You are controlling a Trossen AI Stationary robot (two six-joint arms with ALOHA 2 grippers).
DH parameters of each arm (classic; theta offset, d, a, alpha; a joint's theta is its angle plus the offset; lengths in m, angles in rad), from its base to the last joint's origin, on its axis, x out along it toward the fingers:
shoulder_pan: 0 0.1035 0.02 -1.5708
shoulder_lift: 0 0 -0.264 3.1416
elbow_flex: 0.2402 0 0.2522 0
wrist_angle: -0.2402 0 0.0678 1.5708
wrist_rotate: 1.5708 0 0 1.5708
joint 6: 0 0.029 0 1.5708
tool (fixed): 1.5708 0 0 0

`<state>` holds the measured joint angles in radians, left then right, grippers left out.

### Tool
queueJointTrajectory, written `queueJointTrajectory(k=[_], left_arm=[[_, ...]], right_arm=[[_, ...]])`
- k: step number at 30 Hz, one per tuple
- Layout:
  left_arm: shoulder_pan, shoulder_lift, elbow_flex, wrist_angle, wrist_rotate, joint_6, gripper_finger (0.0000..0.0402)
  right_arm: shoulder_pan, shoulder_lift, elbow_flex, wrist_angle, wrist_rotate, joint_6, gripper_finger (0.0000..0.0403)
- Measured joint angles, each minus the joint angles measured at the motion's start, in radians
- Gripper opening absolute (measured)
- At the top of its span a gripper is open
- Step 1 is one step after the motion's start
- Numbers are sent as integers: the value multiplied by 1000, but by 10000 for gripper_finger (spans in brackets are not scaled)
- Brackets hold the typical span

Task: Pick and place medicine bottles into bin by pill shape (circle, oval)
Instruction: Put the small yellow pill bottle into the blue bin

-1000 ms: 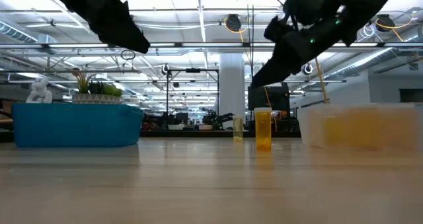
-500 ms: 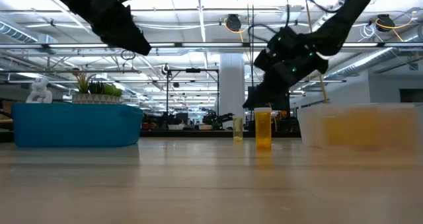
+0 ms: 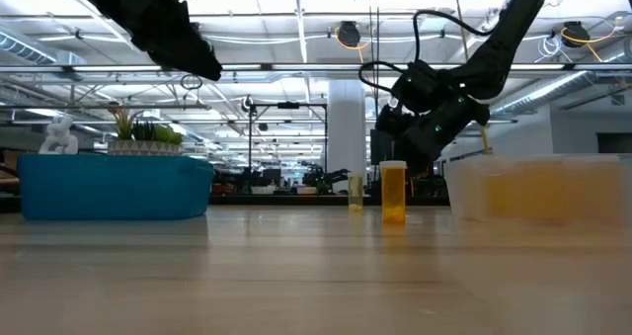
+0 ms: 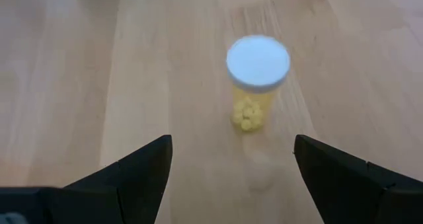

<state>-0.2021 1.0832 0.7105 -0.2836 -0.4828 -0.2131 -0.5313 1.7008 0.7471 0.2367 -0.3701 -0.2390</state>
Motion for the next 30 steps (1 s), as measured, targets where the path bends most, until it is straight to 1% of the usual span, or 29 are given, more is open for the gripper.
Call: queueJointTrajectory(k=[2,8,11,16,18,22,26,30], left_arm=[[0,0,0,1,0,0,191],[0,0,0,15,1,-2,191],[0,0,0,35,9,-1,191],[-2,0,0,47,13,3,191],[-6,0,0,47,13,3,191],[-19,0,0,48,15,9,191],[-34,0,0,49,15,9,191],[-45,0,0,50,16,9,191]], right_arm=[[14,0,-3,4,28,-1,312],[45,32,-4,59,43,69,312],[73,50,-4,86,147,137,312],[123,52,-4,116,257,192,312],[141,53,-5,119,290,217,312],[173,66,-28,203,344,235,312],[176,65,-47,224,370,251,307],[172,67,-54,225,369,251,278]])
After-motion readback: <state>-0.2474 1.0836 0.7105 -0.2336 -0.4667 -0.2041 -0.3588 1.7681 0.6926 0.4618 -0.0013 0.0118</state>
